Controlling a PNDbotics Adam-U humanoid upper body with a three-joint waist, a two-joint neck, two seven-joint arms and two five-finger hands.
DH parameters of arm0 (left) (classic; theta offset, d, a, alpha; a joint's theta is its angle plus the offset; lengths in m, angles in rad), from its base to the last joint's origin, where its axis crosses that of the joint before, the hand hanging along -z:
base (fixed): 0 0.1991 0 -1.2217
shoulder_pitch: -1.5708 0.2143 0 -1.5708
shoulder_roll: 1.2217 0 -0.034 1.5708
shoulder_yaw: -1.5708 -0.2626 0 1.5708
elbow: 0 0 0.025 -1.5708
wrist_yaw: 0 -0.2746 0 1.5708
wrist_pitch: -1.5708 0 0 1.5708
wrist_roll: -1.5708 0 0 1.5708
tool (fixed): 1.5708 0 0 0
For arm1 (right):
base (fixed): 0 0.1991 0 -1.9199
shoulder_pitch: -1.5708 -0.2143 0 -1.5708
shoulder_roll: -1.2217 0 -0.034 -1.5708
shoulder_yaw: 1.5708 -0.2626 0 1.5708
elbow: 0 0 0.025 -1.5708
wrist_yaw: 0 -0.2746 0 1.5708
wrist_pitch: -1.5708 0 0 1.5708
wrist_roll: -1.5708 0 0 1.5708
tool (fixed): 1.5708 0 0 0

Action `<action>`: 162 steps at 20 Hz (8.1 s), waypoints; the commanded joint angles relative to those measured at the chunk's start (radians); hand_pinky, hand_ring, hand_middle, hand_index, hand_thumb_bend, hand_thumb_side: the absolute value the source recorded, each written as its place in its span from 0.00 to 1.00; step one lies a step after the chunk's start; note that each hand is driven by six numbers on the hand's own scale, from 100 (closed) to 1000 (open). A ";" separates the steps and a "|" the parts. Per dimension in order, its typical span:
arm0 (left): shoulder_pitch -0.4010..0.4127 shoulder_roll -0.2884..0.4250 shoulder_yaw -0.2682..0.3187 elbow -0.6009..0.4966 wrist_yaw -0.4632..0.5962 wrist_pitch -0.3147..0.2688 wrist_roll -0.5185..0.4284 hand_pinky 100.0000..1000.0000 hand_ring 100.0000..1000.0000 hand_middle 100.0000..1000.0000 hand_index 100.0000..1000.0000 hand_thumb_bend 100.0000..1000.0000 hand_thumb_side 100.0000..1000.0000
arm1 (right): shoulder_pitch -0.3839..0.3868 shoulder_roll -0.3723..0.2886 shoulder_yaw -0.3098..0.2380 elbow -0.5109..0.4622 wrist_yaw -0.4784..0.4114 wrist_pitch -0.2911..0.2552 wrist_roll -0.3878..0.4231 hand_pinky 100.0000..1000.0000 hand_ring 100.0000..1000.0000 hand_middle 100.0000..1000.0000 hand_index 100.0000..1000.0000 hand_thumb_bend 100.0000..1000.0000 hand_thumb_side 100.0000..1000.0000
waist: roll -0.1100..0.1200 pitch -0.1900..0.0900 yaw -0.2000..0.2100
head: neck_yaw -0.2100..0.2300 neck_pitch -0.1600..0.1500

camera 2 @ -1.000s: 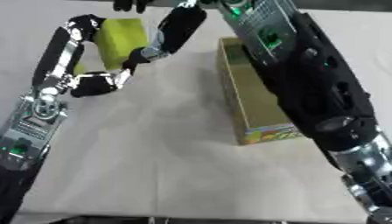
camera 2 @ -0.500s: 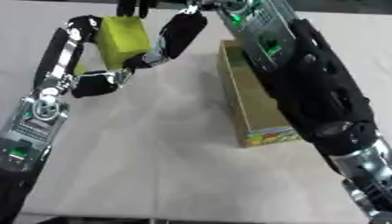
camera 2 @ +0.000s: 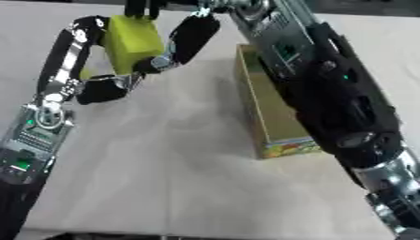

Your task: Pick up the objects with one hand, pass them to the other hand, and then place them into the box on the other side of the table.

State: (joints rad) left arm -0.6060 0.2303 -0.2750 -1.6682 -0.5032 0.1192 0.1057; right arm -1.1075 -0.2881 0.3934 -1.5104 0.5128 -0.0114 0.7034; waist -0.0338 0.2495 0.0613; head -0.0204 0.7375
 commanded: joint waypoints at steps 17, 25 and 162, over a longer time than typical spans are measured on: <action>-0.017 -0.002 0.001 -0.028 0.010 -0.007 -0.010 0.64 0.52 0.39 0.40 0.00 0.07 | -0.018 -0.014 -0.013 -0.019 0.028 -0.001 -0.028 0.85 0.76 0.76 0.82 0.47 0.28 | 0.001 -0.004 -0.001 | -0.004 -0.012; -0.021 -0.002 -0.001 -0.048 0.004 -0.017 -0.018 0.64 0.52 0.39 0.41 0.00 0.07 | -0.017 -0.010 -0.011 -0.006 0.032 -0.006 -0.021 0.85 0.76 0.76 0.82 0.47 0.28 | 0.000 -0.003 0.000 | -0.005 -0.012; 0.141 0.213 0.172 -0.089 -0.032 0.140 0.168 0.78 0.74 0.66 0.75 0.56 0.57 | 0.239 -0.436 -0.292 -0.125 -0.339 0.224 -0.245 0.81 0.61 0.50 0.58 0.19 0.00 | 0.021 0.004 -0.013 | -0.185 -0.041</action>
State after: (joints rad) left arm -0.4573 0.4111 -0.1204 -1.7322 -0.5421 0.2569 0.2627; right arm -0.8555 -0.6814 0.1193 -1.6326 0.1809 0.2142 0.4645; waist -0.0272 0.2595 0.0487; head -0.2005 0.6939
